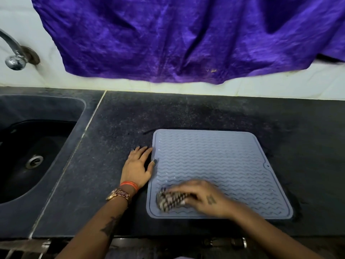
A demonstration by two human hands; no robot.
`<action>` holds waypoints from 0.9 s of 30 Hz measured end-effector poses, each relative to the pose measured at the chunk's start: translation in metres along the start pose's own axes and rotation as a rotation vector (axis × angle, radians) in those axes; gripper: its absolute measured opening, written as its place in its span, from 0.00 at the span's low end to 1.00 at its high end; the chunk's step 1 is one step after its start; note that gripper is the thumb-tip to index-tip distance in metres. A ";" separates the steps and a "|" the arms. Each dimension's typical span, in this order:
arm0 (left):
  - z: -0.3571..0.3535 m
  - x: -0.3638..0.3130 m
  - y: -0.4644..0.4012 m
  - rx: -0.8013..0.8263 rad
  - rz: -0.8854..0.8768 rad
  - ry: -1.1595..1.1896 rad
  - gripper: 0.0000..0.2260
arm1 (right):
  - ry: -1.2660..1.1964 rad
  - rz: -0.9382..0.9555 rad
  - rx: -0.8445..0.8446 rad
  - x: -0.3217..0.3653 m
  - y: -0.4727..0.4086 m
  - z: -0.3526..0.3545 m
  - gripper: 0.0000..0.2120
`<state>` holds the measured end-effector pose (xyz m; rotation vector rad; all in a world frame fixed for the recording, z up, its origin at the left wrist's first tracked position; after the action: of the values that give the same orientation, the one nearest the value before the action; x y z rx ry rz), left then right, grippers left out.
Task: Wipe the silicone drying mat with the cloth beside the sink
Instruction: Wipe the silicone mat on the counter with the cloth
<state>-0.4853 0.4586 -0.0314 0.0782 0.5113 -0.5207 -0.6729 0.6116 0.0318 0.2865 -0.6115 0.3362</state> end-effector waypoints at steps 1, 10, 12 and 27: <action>0.000 0.000 0.000 0.004 -0.004 -0.004 0.27 | -0.021 -0.024 -0.065 -0.010 -0.007 0.012 0.20; 0.001 -0.002 -0.004 -0.013 0.003 -0.009 0.24 | 0.341 -0.418 -0.297 -0.093 -0.099 0.100 0.25; 0.001 -0.001 -0.005 -0.021 0.004 -0.007 0.23 | 0.423 -0.479 -0.181 -0.103 -0.109 0.093 0.27; 0.004 -0.003 -0.004 -0.023 0.009 -0.013 0.28 | 0.390 -0.312 -0.347 -0.068 -0.012 0.018 0.27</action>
<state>-0.4881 0.4560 -0.0264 0.0551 0.5041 -0.5057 -0.7299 0.5791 0.0034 -0.0224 -0.2267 -0.0212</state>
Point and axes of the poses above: each hand's wrist, its own y-axis away from the middle knuckle, its own z-axis out of the back of the hand, x = y × z, the point moved 1 cm from there along -y, towards the middle knuckle, and after that the axes turned 4 degrees about x, right-handed, at the moved point
